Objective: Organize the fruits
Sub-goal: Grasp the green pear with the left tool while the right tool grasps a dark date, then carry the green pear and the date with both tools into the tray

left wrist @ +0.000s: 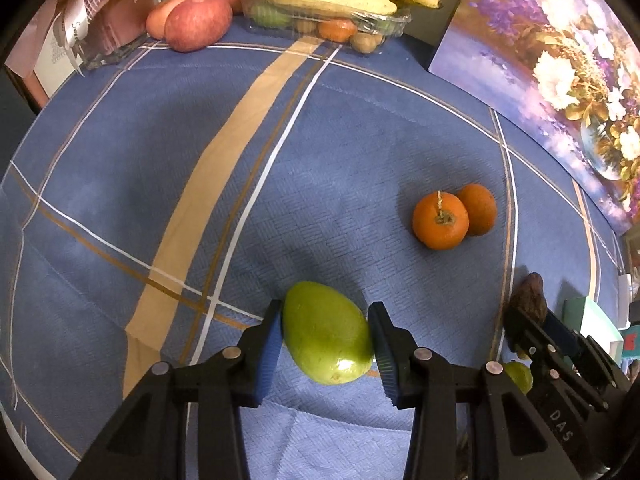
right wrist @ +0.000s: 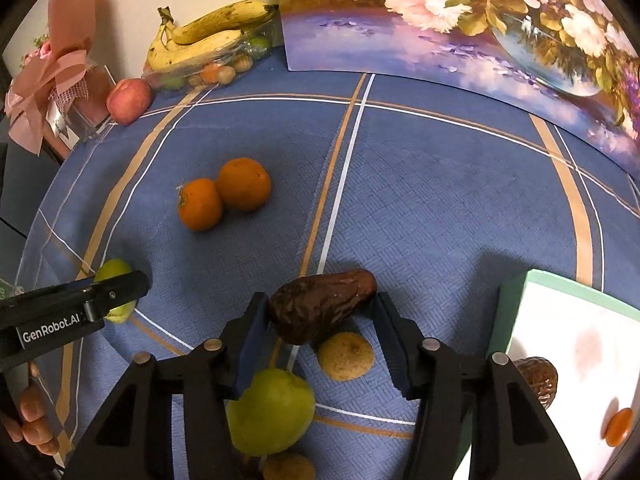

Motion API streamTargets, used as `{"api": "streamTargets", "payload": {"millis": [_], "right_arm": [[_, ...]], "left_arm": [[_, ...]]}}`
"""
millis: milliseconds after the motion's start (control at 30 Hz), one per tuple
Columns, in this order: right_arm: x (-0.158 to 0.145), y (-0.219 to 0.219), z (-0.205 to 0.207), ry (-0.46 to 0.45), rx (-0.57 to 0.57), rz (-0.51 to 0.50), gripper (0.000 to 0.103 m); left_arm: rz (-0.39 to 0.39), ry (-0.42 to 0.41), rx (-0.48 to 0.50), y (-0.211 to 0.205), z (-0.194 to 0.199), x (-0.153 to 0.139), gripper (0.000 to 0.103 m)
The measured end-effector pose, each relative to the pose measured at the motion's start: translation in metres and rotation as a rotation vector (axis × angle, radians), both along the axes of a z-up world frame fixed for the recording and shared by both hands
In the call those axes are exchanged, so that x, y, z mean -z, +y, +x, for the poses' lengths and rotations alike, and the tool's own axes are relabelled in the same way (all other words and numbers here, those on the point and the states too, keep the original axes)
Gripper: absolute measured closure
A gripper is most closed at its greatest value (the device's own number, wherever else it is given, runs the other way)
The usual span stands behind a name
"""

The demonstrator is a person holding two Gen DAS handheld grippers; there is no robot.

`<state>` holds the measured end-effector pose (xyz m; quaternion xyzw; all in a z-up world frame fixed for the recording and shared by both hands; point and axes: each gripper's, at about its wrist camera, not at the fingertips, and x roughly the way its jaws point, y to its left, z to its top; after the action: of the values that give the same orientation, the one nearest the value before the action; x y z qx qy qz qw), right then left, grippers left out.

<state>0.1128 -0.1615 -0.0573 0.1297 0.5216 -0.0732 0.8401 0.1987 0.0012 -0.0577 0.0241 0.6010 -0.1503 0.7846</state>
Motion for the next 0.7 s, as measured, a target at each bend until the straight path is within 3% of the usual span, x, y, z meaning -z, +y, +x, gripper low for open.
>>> {"api": "streamTargets", "payload": {"millis": [33, 400, 700], "right_arm": [[-0.001, -0.001, -0.001, -0.007, 0.005, 0.004, 0.063], [-0.016, -0.009, -0.015, -0.054, 0.030, 0.044, 0.064], [-0.057, -0.012, -0.033, -0.117, 0.047, 0.023, 0.064]], "left_arm": [[-0.001, -0.004, 0.001, -0.001, -0.001, -0.002, 0.058], [-0.003, -0.070, -0.010, 0.001, -0.012, -0.028, 0.058], [-0.026, -0.141, 0.019, -0.009, -0.032, -0.062, 0.058]]}}
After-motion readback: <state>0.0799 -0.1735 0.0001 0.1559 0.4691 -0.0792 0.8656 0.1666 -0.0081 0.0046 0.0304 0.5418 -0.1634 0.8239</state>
